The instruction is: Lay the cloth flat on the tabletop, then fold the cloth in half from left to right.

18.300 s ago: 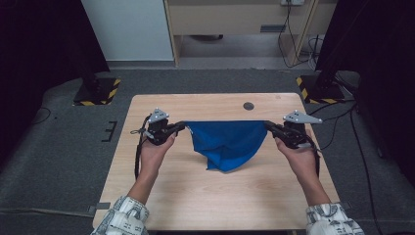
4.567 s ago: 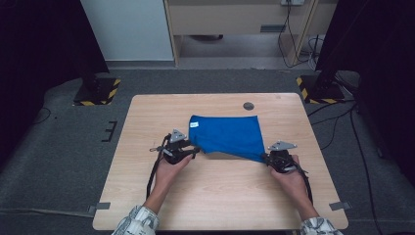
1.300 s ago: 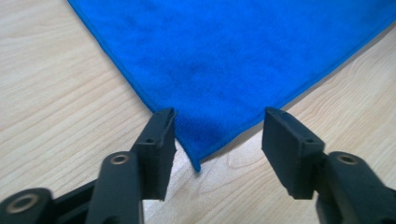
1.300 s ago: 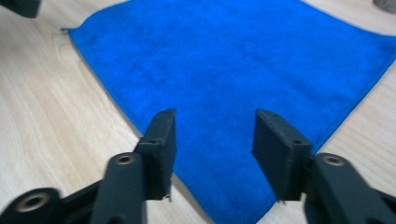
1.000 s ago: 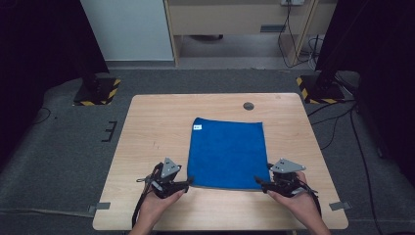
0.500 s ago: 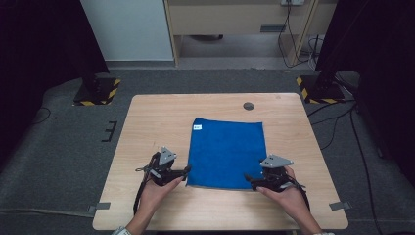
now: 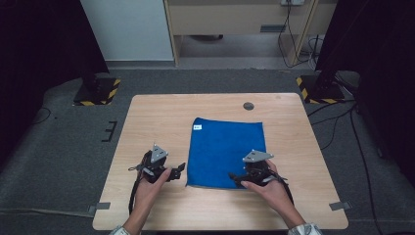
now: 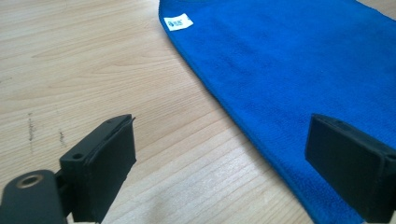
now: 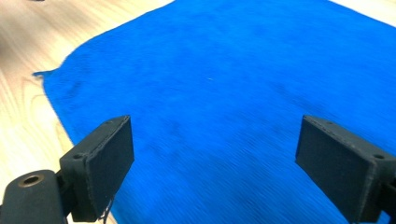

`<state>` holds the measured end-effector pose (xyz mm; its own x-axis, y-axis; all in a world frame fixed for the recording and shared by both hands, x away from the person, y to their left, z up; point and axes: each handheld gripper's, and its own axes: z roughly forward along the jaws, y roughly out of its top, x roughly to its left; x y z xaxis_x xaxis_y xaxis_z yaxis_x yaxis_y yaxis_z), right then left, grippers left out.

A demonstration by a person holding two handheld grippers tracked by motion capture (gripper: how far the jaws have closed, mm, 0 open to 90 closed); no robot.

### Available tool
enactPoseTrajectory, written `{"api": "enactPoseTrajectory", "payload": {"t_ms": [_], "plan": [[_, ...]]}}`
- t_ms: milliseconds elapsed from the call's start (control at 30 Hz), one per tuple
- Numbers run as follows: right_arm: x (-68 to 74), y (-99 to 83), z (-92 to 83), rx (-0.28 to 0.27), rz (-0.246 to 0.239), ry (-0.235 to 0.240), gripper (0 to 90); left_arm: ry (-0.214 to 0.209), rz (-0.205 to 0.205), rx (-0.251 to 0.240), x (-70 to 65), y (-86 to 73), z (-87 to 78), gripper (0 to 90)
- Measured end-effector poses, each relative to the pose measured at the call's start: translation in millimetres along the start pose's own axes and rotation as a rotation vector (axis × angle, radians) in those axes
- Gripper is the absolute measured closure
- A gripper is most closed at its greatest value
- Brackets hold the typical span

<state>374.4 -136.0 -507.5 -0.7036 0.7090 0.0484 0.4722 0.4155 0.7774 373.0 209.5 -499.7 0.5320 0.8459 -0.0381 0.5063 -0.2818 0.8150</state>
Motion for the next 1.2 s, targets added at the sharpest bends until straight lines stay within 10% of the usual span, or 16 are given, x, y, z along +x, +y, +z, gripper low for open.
{"api": "enactPoseTrajectory", "payload": {"t_ms": [600,1200], "plan": [[48.7,24.4,43.9,0.039,-0.094,0.104,15.7,0.042,-0.005,0.001,5.8,-2.0,-2.1,7.3],[91.2,39.1,66.4,0.052,-0.201,0.173,68.9,0.097,-0.035,-0.027,14.4,-4.4,-4.8,11.3]]}}
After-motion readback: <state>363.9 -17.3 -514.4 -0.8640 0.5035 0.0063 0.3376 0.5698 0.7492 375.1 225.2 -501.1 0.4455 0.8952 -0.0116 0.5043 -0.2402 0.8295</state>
